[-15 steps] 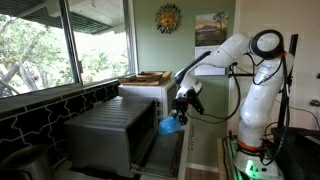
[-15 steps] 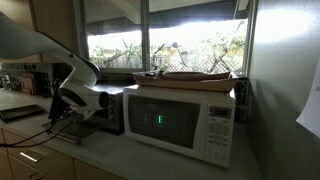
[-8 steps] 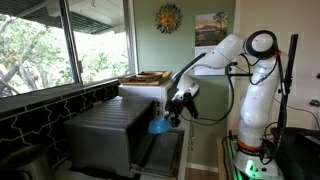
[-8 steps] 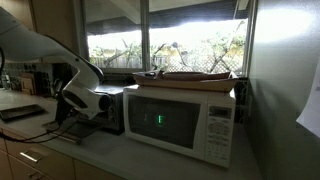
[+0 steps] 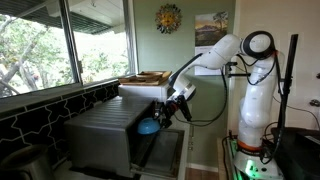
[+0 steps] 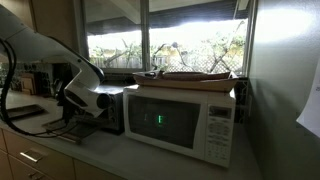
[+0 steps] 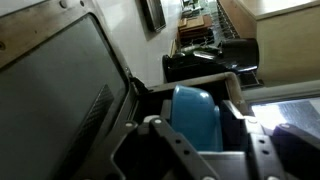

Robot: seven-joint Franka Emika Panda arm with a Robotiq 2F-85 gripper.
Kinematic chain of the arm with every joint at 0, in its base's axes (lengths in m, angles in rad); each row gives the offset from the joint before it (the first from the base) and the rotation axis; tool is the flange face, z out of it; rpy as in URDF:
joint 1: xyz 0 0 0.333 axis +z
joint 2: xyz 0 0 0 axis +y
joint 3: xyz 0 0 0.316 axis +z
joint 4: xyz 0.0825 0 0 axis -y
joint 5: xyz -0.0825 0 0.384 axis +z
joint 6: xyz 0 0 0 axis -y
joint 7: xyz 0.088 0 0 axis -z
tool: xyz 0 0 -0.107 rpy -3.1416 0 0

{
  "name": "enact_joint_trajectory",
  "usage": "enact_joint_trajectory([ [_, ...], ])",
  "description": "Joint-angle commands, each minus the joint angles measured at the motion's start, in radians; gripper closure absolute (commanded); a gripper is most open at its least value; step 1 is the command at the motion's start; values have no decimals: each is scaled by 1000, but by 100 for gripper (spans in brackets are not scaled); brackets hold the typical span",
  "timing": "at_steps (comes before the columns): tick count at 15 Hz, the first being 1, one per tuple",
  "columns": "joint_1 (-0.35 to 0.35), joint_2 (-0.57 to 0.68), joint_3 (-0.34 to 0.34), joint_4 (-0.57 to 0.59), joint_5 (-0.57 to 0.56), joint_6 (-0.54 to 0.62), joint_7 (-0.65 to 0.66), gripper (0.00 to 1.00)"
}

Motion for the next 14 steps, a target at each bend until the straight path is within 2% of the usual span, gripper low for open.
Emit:
enact_joint_trajectory([
  [1, 23, 26, 15, 16, 75, 87, -34, 73],
  [11, 52, 38, 41, 20, 255, 232, -40, 73],
  [14, 59, 36, 53, 19, 260, 274, -29, 73],
])
